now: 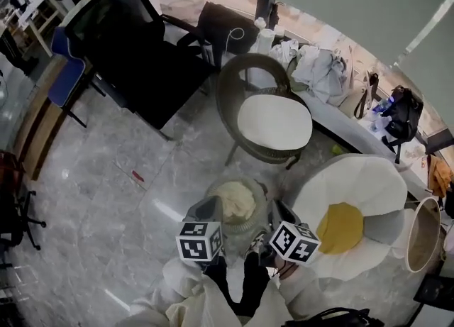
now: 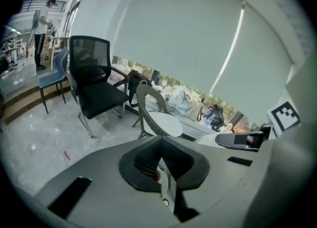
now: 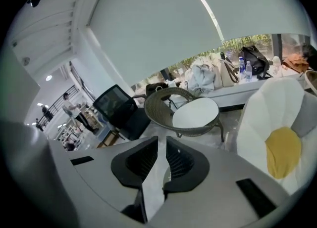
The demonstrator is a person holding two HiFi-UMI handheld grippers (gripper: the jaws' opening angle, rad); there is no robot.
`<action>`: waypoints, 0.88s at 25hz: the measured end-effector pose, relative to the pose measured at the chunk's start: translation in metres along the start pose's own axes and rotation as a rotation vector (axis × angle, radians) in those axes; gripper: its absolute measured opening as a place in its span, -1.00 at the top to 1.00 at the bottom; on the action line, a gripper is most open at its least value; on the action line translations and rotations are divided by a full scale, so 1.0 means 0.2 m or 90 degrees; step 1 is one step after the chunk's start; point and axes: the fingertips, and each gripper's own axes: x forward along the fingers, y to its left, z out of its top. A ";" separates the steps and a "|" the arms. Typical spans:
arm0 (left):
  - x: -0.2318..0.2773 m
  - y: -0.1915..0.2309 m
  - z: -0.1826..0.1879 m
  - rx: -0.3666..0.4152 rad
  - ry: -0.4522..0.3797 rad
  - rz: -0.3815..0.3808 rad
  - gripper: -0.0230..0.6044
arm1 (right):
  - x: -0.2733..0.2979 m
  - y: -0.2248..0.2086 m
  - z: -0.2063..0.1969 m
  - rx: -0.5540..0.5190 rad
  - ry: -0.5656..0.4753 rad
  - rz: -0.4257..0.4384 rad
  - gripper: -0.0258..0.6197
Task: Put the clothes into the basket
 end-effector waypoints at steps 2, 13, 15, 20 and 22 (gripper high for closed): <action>-0.11 -0.03 0.10 -0.009 -0.029 0.007 0.94 | -0.08 0.03 0.09 -0.020 -0.012 0.013 0.74; -0.47 -0.16 0.59 -0.015 -0.181 0.020 0.94 | -0.38 0.28 0.52 -0.091 -0.100 0.100 0.80; -0.51 -0.18 0.65 -0.014 -0.204 0.017 0.94 | -0.40 0.31 0.57 -0.100 -0.115 0.107 0.81; -0.55 -0.21 0.72 -0.004 -0.226 0.019 0.94 | -0.45 0.31 0.68 -0.105 -0.149 0.106 0.81; -0.57 -0.21 0.72 -0.005 -0.228 0.024 0.94 | -0.47 0.30 0.69 -0.103 -0.154 0.103 0.81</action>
